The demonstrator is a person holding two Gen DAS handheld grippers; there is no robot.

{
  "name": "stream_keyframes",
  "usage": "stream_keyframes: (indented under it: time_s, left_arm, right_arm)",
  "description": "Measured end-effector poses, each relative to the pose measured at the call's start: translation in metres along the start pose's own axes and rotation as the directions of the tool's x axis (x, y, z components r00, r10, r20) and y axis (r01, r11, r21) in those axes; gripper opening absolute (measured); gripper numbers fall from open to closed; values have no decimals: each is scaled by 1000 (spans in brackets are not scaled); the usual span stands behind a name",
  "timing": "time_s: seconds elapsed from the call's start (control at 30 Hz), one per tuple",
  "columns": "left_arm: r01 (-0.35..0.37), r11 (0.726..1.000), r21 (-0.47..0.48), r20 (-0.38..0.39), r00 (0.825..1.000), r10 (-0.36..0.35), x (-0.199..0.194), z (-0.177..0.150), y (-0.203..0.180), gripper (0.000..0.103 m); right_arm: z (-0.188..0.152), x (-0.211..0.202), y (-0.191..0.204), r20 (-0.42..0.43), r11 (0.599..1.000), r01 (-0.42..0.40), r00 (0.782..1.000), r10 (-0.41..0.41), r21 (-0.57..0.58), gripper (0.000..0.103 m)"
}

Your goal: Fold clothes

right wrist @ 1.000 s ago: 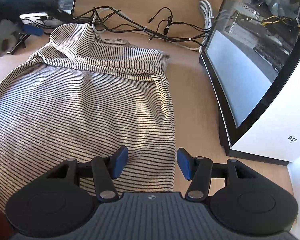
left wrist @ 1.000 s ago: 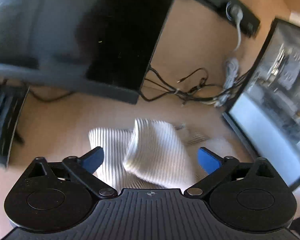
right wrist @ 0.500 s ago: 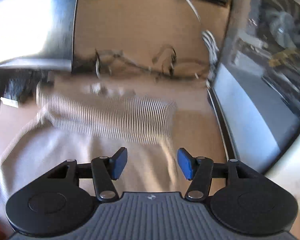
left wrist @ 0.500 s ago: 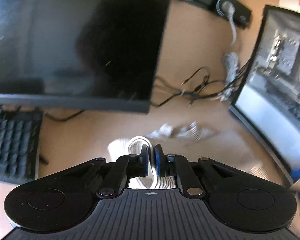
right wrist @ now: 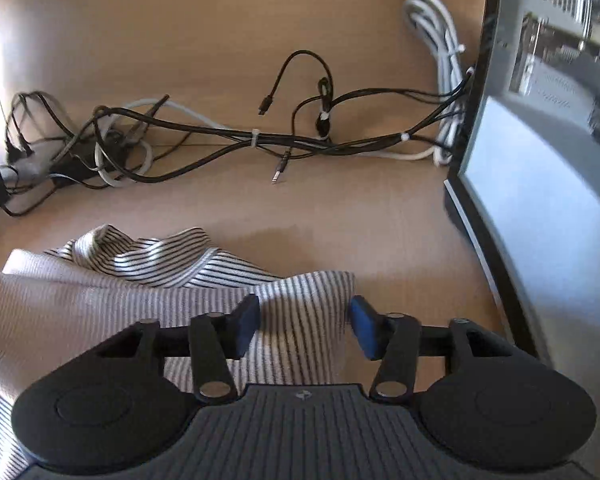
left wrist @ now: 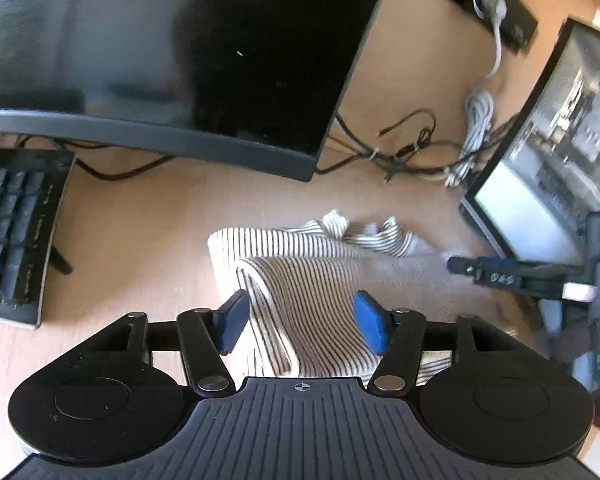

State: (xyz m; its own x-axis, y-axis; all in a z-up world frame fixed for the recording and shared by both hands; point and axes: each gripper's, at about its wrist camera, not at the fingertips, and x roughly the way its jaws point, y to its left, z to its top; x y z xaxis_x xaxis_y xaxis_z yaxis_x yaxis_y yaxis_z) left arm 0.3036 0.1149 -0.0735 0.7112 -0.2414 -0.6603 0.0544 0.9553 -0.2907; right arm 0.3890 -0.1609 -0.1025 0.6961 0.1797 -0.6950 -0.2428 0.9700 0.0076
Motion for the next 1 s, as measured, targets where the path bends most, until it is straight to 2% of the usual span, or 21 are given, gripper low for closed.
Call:
stream_keyframes:
  time_s: [0.03,0.07,0.13,0.2,0.27,0.37,0.4,0.43,0.5,0.57,0.67,0.73,0.77,0.87,0.9,0.97,1.0]
  left_arm:
    - [-16,999,27,-6,1000,17,6,1,-4,9]
    - [-35,998,49,-2,999,35,8,3,-6,6]
    - [-44,997,67,50,998,40,2,9,-11,6]
    - [-60,992,107,135,990,45,-12,15,-19,6]
    - [-94,983,159,177,982,65,-18,18,-25,6]
    - [-148,975,168,119,985,129,-1,10,-17,9]
    - [-169,973,159,93,983,155,6,5,-11,15]
    - [-185,971,150,72,982,176,11,-1,-5,18]
    - [-210,970,121,57,977,204,12,-8,5,41]
    - [-217,974,70,55,975,213,7,-8,14,51]
    - [-194,981,8,76,978,193,-10,-1,17,49]
    - [-132,991,-4,113,985,132,-25,3,12,49]
    - [-86,996,11,122,989,84,-30,4,5,49]
    - [30,996,82,65,997,-35,-21,2,-15,52]
    - [46,995,91,30,998,-49,-12,-1,-18,53]
    - [34,996,85,-39,999,-31,10,-9,-17,54]
    - [27,997,76,-52,998,-23,17,-13,-14,54]
  right_arm:
    - [-1,-2,0,14,1000,1,1000,-1,-6,26]
    - [-1,-6,-1,30,1000,-2,1000,2,-10,18]
    - [2,-17,-5,77,1000,-19,997,19,0,14]
    - [6,-30,-11,138,1000,-20,990,19,12,1]
    - [9,-37,-13,198,1000,10,980,-9,-7,0]
    - [11,-24,-19,171,999,35,985,-33,-10,0]
    - [9,-19,-21,150,999,47,988,-46,-4,1]
    - [7,-17,-23,134,998,59,989,-58,2,2]
    - [0,-23,-25,131,998,62,989,-64,15,2]
    - [-5,-31,-26,127,998,57,990,-56,1,6]
    - [-11,-49,-19,140,997,61,989,-53,-55,8]
    - [-11,-63,-12,158,997,14,987,-3,-69,8]
    - [-12,-67,-7,160,997,-17,987,29,-74,11]
    - [-20,-65,8,122,994,-91,988,98,-61,34]
    - [-25,-58,11,89,993,-109,990,112,-43,38]
    - [-35,-42,15,13,992,-125,992,125,-11,40]
    - [-41,-40,16,25,992,-123,992,124,-21,41]
